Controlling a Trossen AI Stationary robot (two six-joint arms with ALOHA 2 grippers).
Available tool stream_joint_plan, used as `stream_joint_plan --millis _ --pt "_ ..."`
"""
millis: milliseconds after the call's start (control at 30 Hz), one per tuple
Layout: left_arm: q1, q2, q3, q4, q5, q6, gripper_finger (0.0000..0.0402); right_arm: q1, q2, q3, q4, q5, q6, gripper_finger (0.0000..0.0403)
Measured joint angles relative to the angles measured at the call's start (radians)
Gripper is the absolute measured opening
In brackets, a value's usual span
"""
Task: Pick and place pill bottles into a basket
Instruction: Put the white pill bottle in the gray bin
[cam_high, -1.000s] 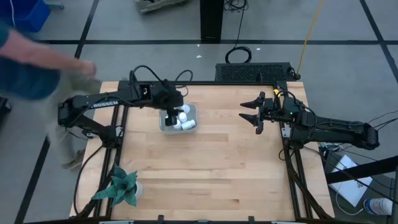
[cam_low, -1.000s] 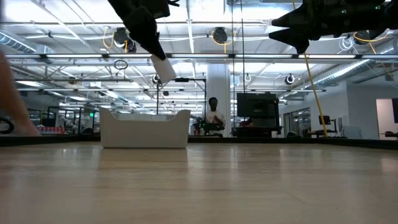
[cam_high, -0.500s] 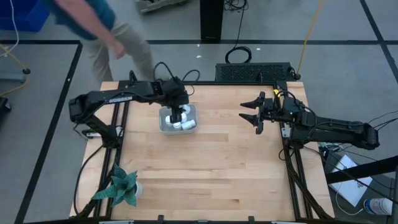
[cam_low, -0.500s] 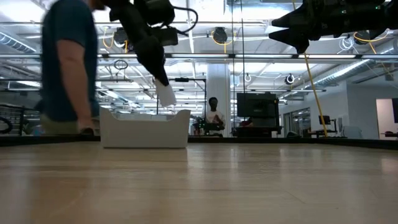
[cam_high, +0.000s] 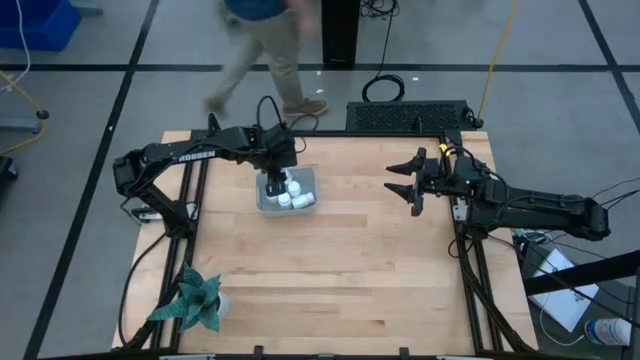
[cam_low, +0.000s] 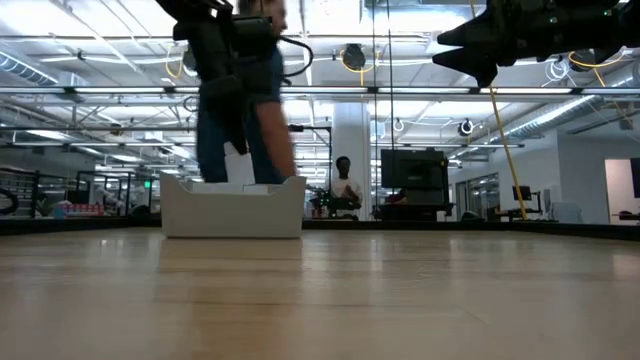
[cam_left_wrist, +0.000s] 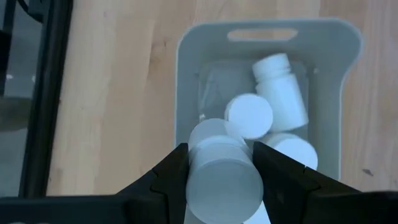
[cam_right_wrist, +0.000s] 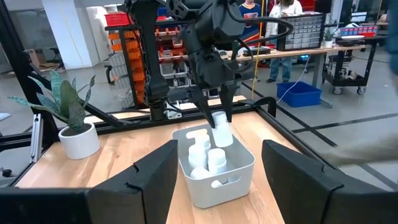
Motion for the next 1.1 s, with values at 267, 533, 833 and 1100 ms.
stream_joint_plan --millis 267,533,833,1100 --pt "0.000 0.000 0.000 -0.056 0.031 -0.024 0.0162 0.000 0.000 0.000 -0.008 0.000 -0.001 0.0224" --pt "0.006 0.018 0.000 -0.095 0.058 -0.033 0.0162 0.000 0.000 0.000 -0.009 0.000 -0.001 0.0224" --pt "0.030 0.096 -0.029 -0.078 0.057 -0.029 0.0162 0.000 0.000 0.000 -0.009 -0.003 -0.001 0.0224" --pt "0.036 0.114 -0.028 -0.020 0.108 0.004 0.0162 0.000 0.000 0.000 -0.008 -0.002 0.003 0.0224"
